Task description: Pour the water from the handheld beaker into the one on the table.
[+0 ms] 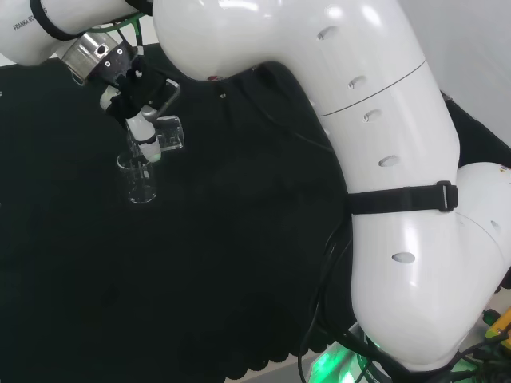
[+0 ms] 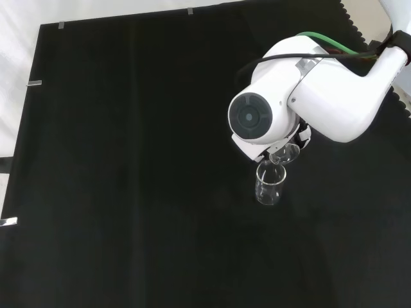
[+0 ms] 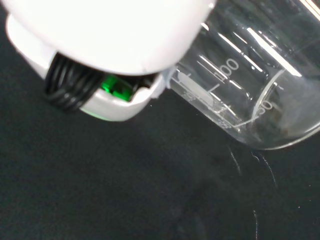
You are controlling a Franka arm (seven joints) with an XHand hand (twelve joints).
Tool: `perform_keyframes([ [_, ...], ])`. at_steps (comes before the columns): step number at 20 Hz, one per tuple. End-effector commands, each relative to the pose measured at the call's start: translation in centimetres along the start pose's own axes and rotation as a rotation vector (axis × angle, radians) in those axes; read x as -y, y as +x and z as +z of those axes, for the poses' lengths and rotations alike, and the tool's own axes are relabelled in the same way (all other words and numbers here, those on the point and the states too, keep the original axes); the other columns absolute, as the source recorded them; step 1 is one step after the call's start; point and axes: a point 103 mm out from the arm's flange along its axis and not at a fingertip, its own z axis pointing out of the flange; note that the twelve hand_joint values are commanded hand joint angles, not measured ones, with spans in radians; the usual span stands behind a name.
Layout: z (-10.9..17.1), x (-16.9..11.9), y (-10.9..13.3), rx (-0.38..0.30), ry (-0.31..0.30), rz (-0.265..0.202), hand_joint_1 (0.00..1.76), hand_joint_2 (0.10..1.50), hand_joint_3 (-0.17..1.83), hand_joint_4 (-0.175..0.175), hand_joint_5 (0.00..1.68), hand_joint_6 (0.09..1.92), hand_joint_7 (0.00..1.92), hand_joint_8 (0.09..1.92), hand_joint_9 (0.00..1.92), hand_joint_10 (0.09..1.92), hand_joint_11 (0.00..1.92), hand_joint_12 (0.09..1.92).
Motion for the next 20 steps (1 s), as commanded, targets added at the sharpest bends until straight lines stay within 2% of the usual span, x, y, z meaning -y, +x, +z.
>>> perform_keyframes([
  [1, -0.04, 0.01, -0.01, 0.011, 0.009, 0.007, 1.45, 0.43, 1.03, -0.175, 1.2, 0.88, 1.41, 0.6, 1.34, 0.89, 0.91, 0.87],
  [11, -0.52, 0.04, 0.07, 0.019, 0.004, 0.018, 1.45, 0.43, 1.03, -0.175, 1.2, 0.88, 1.41, 0.61, 1.34, 0.89, 0.92, 0.87],
  [20, -0.87, 0.06, -0.18, 0.043, 0.028, 0.029, 1.45, 0.43, 1.03, -0.175, 1.2, 0.88, 1.41, 0.6, 1.34, 0.89, 0.92, 0.87],
])
